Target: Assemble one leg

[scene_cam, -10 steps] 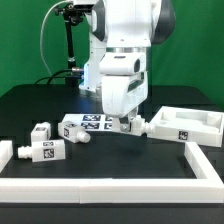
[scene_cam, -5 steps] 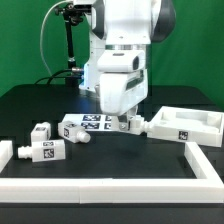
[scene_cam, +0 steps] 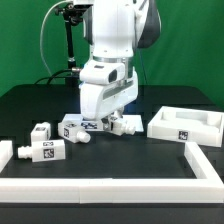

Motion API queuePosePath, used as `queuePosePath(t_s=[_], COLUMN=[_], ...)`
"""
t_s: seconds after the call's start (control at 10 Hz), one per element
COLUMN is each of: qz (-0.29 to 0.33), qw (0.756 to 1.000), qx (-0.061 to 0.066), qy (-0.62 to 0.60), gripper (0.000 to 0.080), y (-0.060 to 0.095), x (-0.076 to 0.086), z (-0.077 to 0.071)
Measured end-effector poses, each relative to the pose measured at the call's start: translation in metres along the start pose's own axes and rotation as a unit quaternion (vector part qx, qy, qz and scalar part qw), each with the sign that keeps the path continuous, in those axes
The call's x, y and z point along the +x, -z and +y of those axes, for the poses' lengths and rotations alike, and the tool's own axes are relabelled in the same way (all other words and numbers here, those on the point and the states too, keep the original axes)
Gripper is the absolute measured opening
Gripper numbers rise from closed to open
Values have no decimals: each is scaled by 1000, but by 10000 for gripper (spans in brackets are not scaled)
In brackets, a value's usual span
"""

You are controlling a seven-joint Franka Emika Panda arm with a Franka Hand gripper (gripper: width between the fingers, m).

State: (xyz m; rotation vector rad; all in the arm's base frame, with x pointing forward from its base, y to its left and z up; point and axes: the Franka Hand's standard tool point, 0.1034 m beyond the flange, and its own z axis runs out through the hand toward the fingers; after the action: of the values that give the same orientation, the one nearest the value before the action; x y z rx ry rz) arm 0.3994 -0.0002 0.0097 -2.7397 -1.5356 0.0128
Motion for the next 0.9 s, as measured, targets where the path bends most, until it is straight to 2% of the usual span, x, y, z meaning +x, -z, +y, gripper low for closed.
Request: queuePosePath(t_s=[0.4,0.6,0.7,0.8,0.9], qz=[2,1,-3,-3,2], qw=[1000,1000,1000,1000,1000], qx=[1,2,3,-6,-16], qy=[-2,-2,-2,-4,-22], gripper=[265,589,630,630,646], y=[-5,-4,3,22,38], x=[-5,-6,-5,0,10], z=[-2,-2,-1,0,-7])
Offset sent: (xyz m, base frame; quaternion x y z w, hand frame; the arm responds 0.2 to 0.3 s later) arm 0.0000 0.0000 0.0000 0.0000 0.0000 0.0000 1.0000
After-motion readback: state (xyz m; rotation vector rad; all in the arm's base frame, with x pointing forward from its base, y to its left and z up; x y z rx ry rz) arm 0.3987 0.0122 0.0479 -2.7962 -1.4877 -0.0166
